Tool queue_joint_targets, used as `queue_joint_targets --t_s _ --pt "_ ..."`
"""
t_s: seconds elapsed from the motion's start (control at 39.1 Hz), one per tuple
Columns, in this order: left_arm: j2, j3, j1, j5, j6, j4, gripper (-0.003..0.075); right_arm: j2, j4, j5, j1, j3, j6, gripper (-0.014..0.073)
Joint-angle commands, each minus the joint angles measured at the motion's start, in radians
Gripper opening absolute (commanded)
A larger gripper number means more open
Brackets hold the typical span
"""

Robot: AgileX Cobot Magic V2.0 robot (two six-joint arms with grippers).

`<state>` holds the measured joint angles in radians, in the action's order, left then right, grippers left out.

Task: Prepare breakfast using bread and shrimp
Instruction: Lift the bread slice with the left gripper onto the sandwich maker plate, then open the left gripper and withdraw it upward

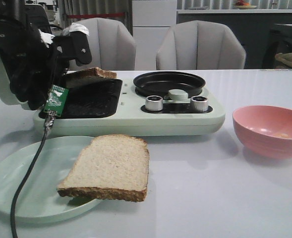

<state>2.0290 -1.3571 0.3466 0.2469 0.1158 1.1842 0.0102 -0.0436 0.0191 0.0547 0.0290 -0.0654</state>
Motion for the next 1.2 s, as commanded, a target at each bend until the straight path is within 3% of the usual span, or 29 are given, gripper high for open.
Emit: queue_joint_targets --t_s 0.0,0.18,0.26,0.79,1.18 --pt "-0.051 -0.021 0.010 -0.003 0.014 -0.027 0.0326 0.022 -0.014 -0.088 -0.008 -0.019 -0.003 0.0152" --pt "-0.057 -0.021 0.025 0.014 0.014 -0.058 0.0591 0.022 -0.014 -0.088 -0.008 -0.019 -0.003 0.0152" --pt "-0.067 -0.021 0.036 0.019 0.014 -0.085 0.0643 0.022 -0.014 -0.088 -0.008 -0.019 -0.003 0.0152" --pt "-0.251 -0.021 0.129 0.192 0.002 -0.357 0.0639 0.022 -0.014 -0.088 -0.008 -0.019 -0.003 0.0152" --pt "-0.537 -0.009 0.179 0.349 0.002 -0.580 0.0639 0.022 -0.014 -0.088 -0.008 -0.019 -0.003 0.0152"
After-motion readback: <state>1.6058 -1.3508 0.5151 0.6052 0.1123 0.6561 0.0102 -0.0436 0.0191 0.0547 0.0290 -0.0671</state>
